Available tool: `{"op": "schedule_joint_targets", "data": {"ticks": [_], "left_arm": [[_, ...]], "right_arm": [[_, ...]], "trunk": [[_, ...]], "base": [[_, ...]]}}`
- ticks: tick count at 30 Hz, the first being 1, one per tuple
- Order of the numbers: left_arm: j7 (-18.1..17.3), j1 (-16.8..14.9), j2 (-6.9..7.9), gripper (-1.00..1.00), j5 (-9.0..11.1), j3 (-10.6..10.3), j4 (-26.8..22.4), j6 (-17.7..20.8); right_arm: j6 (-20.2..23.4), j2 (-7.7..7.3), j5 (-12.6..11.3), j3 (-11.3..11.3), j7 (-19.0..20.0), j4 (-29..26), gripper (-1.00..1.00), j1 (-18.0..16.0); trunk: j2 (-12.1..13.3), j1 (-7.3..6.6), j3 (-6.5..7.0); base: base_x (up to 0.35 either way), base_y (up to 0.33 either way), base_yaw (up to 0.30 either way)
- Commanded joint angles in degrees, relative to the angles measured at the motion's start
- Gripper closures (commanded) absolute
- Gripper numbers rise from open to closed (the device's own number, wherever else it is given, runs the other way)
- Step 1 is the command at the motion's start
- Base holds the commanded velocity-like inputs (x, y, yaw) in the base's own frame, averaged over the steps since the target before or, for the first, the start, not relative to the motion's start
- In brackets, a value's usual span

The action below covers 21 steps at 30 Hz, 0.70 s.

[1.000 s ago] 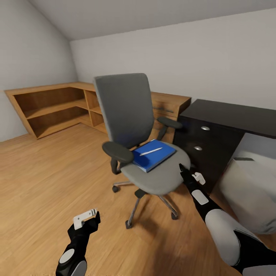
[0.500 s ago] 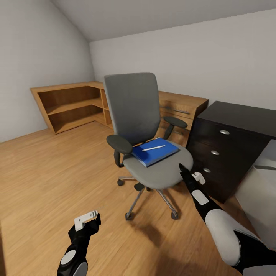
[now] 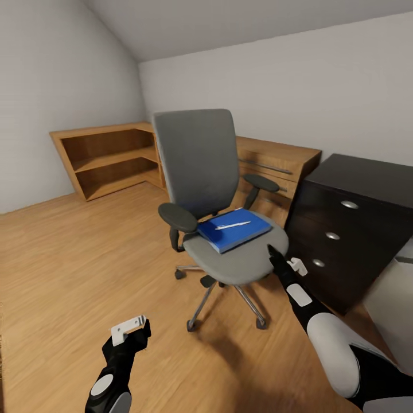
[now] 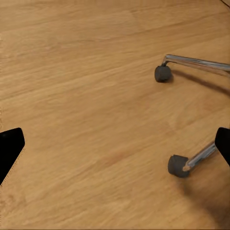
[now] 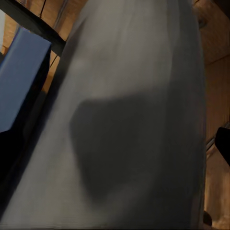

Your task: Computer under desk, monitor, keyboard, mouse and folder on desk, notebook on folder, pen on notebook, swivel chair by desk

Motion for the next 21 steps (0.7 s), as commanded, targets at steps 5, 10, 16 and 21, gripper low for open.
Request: {"op": "schedule_joint_targets", "data": {"ticks": [5, 10, 16, 21], "left_arm": [[0.49, -0.07, 0.06, -1.0, 0.1, -0.21, -0.07, 0.24], [0.42, -0.07, 0.04, -1.0, 0.11, -0.28, -0.07, -0.06], [0.41, -0.07, 0.05, -1.0, 0.13, -0.3, -0.07, -0.51], [0.39, -0.07, 0.04, -1.0, 0.15, -0.31, 0.29, -0.55]], "right_arm": [[-0.12, 0.0, -0.59, 0.22, 0.55, 0.07, -1.0, -0.06], [-0.12, -0.05, -0.59, 0.22, 0.55, 0.07, -1.0, -0.06], [-0.04, -0.07, -0.59, 0.22, 0.63, 0.07, -1.0, -0.06], [-0.03, -0.08, -0.57, 0.22, 0.64, 0.07, -1.0, -0.06]], "trunk": [[-0.02, 0.0, -0.04], [-0.02, 0.0, -0.04], [-0.02, 0.0, -0.04], [-0.02, 0.0, -0.04]], "base": [[0.064, 0.0, 0.235], [0.008, 0.0, 0.237], [0.189, 0.042, 0.05], [0.309, 0.035, 0.004]]}}
